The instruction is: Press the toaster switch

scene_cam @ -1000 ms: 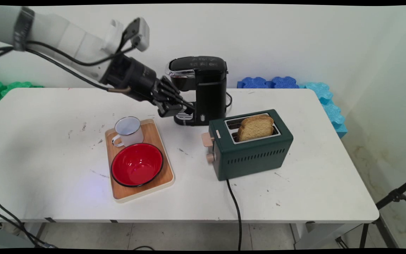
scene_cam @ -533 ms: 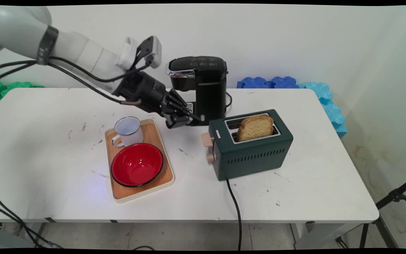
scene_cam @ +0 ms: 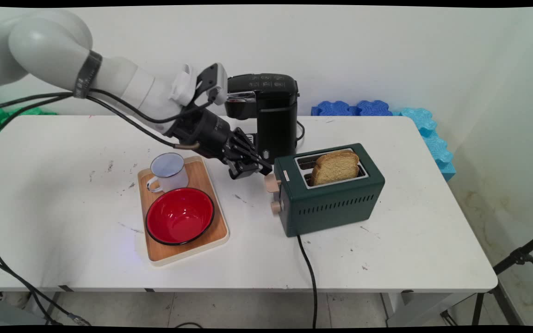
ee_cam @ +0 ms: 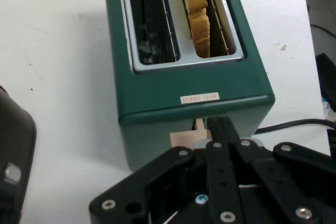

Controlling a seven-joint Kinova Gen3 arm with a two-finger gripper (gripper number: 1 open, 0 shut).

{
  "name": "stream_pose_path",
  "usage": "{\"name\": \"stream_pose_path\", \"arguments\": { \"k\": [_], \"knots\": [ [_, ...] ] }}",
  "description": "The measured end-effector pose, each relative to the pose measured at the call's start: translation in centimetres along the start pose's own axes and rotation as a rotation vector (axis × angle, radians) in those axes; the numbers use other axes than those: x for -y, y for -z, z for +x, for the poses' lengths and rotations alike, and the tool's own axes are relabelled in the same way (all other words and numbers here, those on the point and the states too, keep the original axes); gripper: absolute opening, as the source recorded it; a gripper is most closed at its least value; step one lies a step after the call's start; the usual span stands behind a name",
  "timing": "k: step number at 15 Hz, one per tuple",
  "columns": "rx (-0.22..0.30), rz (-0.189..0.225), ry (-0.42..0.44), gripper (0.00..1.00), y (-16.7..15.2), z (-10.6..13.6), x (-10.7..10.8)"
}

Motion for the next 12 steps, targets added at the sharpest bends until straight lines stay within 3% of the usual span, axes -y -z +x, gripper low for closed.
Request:
{"name": "stream_pose_path", "arguments": {
  "k": [12],
  "knots": [
    [0.025,-0.004,-0.007,0.0,-2.8,-0.4,0.0]
  ]
}}
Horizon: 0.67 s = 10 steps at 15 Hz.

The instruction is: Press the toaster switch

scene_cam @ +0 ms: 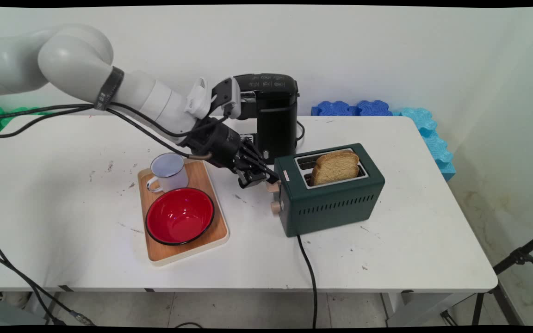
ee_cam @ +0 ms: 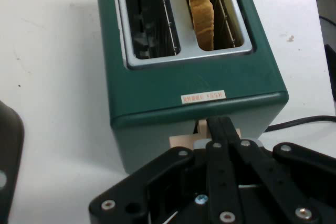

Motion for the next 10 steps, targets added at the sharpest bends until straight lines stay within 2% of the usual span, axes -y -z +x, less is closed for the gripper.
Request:
{"name": "stream_pose_path", "arguments": {
  "k": [10],
  "knots": [
    [0.021,0.009,0.009,0.0,-1.8,-0.4,0.2]
  ]
}}
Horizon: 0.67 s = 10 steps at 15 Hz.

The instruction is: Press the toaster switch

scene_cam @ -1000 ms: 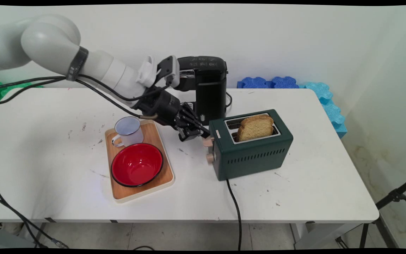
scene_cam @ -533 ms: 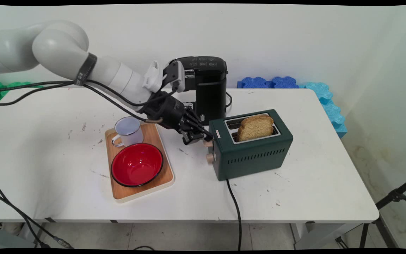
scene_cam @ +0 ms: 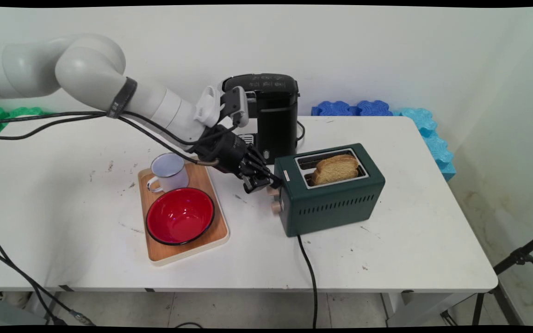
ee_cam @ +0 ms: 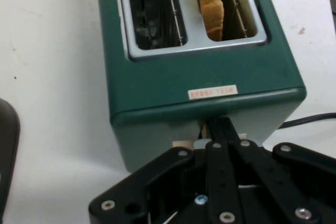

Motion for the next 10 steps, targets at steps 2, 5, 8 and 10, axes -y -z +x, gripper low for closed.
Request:
{"name": "stream_pose_path", "arguments": {
  "k": [2,5,8,10],
  "knots": [
    [0.005,0.004,0.005,0.0,-0.29,-0.06,0.1],
    [0.012,0.01,0.011,0.0,-0.56,-0.21,0.29],
    [0.02,0.015,0.019,0.0,-0.82,-0.45,0.49],
    [0.025,0.017,0.024,0.0,-0.97,-0.65,0.56]
  ]
}}
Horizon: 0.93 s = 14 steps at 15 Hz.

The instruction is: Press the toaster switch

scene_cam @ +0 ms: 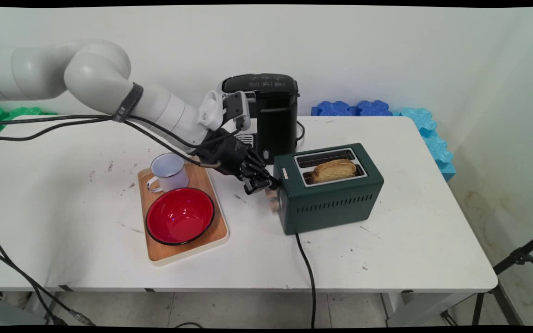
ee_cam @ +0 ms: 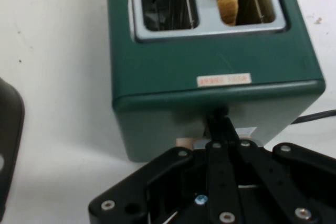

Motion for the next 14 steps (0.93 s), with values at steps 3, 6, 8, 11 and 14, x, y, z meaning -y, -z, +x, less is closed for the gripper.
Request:
{"name": "stream_pose_path", "arguments": {
  "k": [3,6,8,11,14],
  "knots": [
    [0.006,0.0,0.004,0.0,-0.1,-0.2,0.0],
    [0.013,0.0,0.009,0.0,-0.2,-0.6,0.0],
    [0.017,0.0,0.011,0.0,-0.3,-0.9,0.0],
    [0.017,0.001,0.014,0.0,-0.5,-1.2,0.0],
    [0.014,0.004,0.021,0.0,-0.8,-1.3,0.0]
  ]
}}
